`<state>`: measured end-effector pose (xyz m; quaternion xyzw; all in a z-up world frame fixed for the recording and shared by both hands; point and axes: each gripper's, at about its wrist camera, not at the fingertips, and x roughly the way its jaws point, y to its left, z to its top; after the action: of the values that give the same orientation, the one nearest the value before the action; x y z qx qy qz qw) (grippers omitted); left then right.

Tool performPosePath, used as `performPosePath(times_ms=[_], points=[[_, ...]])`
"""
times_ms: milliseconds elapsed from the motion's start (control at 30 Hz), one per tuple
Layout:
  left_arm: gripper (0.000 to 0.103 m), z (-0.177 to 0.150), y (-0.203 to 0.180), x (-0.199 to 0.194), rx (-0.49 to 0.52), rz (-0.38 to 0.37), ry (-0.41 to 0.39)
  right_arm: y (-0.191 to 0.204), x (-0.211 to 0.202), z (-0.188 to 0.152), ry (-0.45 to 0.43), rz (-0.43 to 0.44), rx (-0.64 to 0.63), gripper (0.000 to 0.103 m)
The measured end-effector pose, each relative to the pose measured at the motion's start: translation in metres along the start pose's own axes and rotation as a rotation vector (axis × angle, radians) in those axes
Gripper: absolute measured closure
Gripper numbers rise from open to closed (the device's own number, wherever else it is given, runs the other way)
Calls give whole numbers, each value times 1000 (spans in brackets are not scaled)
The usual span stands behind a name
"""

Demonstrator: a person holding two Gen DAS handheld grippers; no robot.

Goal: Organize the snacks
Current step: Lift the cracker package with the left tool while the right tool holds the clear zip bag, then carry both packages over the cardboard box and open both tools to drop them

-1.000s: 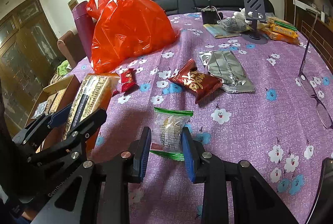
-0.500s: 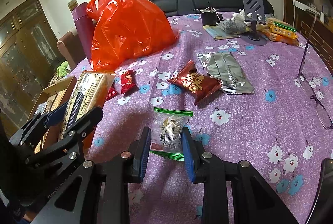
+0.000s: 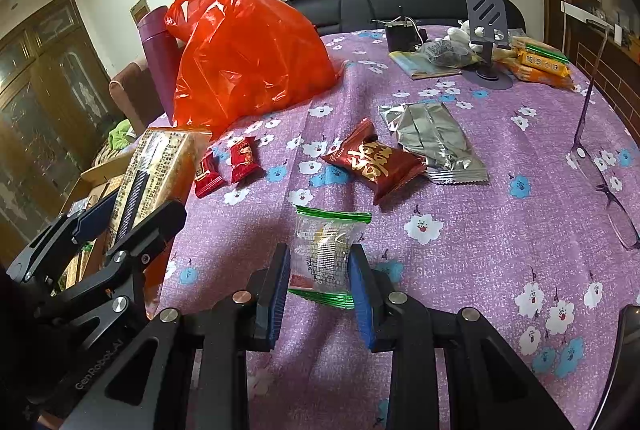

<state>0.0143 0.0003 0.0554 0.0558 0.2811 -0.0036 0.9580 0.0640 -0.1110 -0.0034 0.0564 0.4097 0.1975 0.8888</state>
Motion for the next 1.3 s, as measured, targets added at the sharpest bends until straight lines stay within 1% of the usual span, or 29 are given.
performPosePath(times_ms=[167,500,767,933,1033,1133,1233,1300], points=[[51,0,0,0,1,-1,-1,0,0,0,0,-2,1,71],[51,1,-2,-1,2,-31,1,1,1,0,2,5,-3,71],[51,3,3,-4,-37,-69,2,2,-1,0,-2,5,-4,71],[51,4,6,-10,-60,-75,9,2,-6,2,-32,-14,-6,71],[51,5,15,-23,-86,-86,2,0,-7,2,-35,-19,11,71],[51,1,26,-37,-95,-71,-8,2,-10,4,-34,-5,28,71],[51,-3,47,-49,-119,-56,-10,17,-15,4,-42,17,13,71],[50,-6,64,-57,-143,-40,-11,31,-16,4,-30,48,7,71]])
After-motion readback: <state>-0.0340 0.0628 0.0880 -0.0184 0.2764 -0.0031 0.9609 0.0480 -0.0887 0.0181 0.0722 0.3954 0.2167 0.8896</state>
